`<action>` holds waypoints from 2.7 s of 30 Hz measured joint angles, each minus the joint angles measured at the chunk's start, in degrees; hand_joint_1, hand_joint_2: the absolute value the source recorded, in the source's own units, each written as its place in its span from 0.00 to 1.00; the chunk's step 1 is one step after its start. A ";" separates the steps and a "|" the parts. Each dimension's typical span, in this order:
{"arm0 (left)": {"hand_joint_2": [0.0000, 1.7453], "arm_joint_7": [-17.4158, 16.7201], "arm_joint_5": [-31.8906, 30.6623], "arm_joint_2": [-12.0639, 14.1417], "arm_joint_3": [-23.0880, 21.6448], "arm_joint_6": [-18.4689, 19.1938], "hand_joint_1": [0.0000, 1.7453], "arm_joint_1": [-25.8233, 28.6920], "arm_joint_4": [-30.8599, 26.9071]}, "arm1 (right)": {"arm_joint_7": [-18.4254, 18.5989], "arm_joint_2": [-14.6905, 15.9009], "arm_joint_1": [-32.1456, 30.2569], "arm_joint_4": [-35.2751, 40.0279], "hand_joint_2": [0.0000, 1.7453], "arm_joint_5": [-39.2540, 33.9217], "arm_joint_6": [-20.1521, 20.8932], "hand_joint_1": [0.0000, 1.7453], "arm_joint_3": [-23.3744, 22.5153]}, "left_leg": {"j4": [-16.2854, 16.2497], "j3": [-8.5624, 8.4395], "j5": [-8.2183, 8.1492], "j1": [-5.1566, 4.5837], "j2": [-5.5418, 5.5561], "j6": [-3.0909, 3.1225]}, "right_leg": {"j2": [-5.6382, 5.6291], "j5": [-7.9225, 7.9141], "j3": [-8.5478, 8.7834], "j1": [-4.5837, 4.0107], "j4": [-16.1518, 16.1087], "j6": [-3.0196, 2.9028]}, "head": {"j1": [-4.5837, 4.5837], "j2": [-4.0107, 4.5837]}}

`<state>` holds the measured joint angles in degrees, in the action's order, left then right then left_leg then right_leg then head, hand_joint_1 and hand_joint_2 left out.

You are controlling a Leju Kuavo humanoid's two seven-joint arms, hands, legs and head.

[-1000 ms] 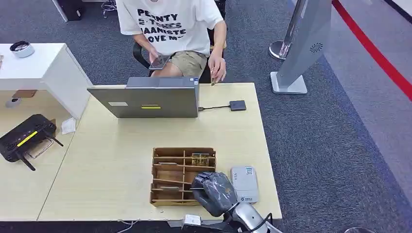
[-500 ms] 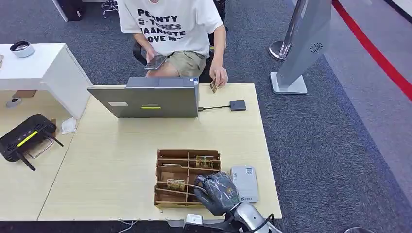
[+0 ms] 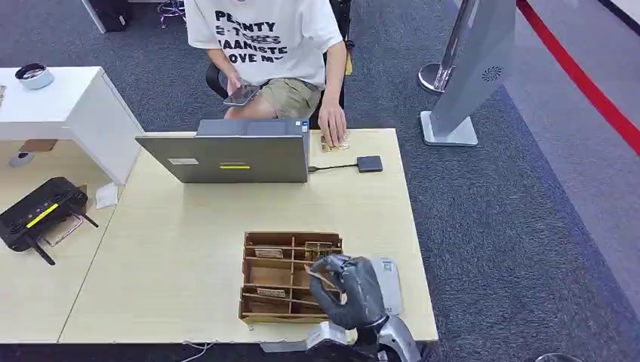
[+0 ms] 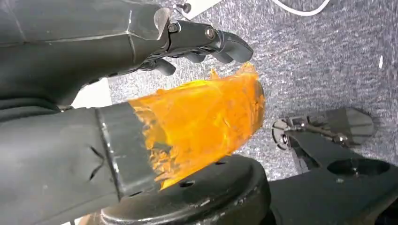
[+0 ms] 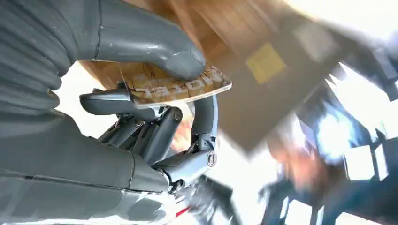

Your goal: Pass the card to the sensor for recognition and then transmit it.

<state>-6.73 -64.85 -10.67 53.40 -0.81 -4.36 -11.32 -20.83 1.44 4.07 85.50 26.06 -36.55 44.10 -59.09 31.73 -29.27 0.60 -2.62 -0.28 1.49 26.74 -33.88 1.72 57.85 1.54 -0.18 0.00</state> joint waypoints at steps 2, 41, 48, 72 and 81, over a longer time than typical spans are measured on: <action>0.00 0.00 0.00 -0.07 0.00 -0.11 0.00 -0.02 0.00 | -0.08 -0.24 -0.92 5.11 1.00 -1.26 0.00 1.00 -1.99 | 0.00 -0.01 0.00 0.00 -0.03 0.00 | -0.03 0.00 0.01 0.00 0.00 0.00 | 0.00 0.00; 0.00 -1.44 -3.98 -0.83 -0.83 1.97 0.00 -0.89 0.00 | 0.58 -5.86 5.84 16.46 1.00 -0.39 0.72 1.00 -6.57 | 0.00 -0.03 0.07 0.01 -0.05 -0.02 | -0.05 -0.09 0.06 0.00 0.03 -0.02 | 0.00 0.00; 0.00 -3.45 -7.54 -0.76 -4.04 4.90 0.00 -3.39 0.00 | 9.73 -9.68 23.11 -1.29 1.00 16.31 3.72 1.00 -5.50 | 0.00 -0.05 0.30 0.01 -0.03 -0.05 | -0.05 -0.29 0.05 0.00 0.05 -0.06 | 0.00 0.00; 0.00 -6.03 -10.60 -0.79 -10.54 7.00 0.00 -6.39 0.00 | 21.31 -15.47 45.51 -37.37 1.00 39.40 4.22 1.00 -5.02 | -0.01 0.01 0.34 0.00 0.02 -0.05 | -0.01 -0.32 0.00 0.00 0.06 -0.08 | -0.02 0.00; 0.00 -6.05 -10.58 -0.81 -10.62 7.00 0.00 -6.55 0.00 | 21.45 -15.65 46.45 -40.62 1.00 39.64 4.13 0.96 -5.02 | -0.01 0.06 0.34 0.00 0.02 -0.05 | -0.01 -0.31 -0.07 -0.01 0.06 -0.08 | 0.00 0.00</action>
<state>-12.79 -75.43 -11.47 42.77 6.19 -10.92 -11.32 0.61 -14.21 50.52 44.87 65.70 -32.41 39.08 -59.10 31.79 -28.93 0.60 -2.60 -0.33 1.48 26.43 -33.95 1.71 57.91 1.46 -0.17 0.00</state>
